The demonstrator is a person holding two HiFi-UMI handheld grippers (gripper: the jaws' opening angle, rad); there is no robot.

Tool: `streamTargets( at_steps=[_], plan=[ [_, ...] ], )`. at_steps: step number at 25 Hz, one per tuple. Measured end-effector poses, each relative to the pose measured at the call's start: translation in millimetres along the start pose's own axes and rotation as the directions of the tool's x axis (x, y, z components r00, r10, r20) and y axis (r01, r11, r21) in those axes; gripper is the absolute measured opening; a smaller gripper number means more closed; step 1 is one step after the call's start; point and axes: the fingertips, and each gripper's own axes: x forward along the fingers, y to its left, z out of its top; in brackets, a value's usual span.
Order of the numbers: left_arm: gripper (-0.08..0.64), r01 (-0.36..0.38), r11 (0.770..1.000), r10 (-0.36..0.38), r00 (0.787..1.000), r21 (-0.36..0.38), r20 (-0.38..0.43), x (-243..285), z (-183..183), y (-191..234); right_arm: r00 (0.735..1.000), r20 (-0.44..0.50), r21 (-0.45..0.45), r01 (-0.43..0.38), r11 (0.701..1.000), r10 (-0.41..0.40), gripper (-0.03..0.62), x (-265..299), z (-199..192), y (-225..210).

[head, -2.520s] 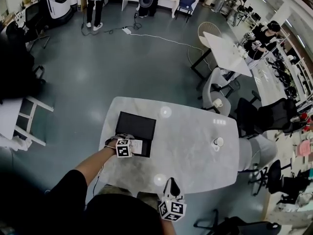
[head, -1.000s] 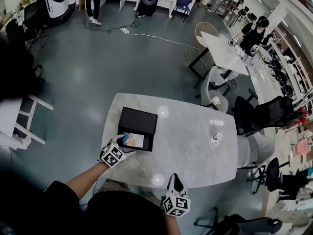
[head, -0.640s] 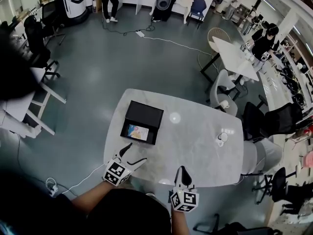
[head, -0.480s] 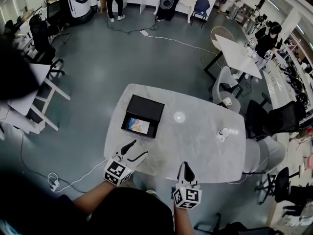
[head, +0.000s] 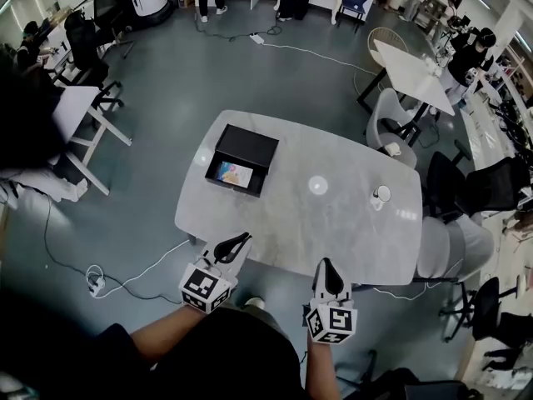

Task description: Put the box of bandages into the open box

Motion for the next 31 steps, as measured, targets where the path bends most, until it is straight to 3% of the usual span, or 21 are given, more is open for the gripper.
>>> streamTargets(
  at_steps=[9, 22, 31],
  plan=[
    [0.025, -0.021, 0.999, 0.018, 0.998, 0.048, 0.053, -11, 13, -38, 0.999, 0.039, -0.063, -0.004, 0.998, 0.006, 0.011, -23, 12, -7],
    [0.025, -0.053, 0.996, 0.047, 0.997, 0.074, 0.069, -6, 25, -43, 0.998, 0.069, -0.106, 0.023, 0.994, -0.016, 0.011, -34, 20, -12],
    [0.025, -0.117, 0.99, 0.113, 0.992, 0.074, 0.061, -13, 16, -22, 0.998, 0.064, -0.128, 0.013, 0.992, -0.005, 0.011, -43, 14, -12]
  ],
)
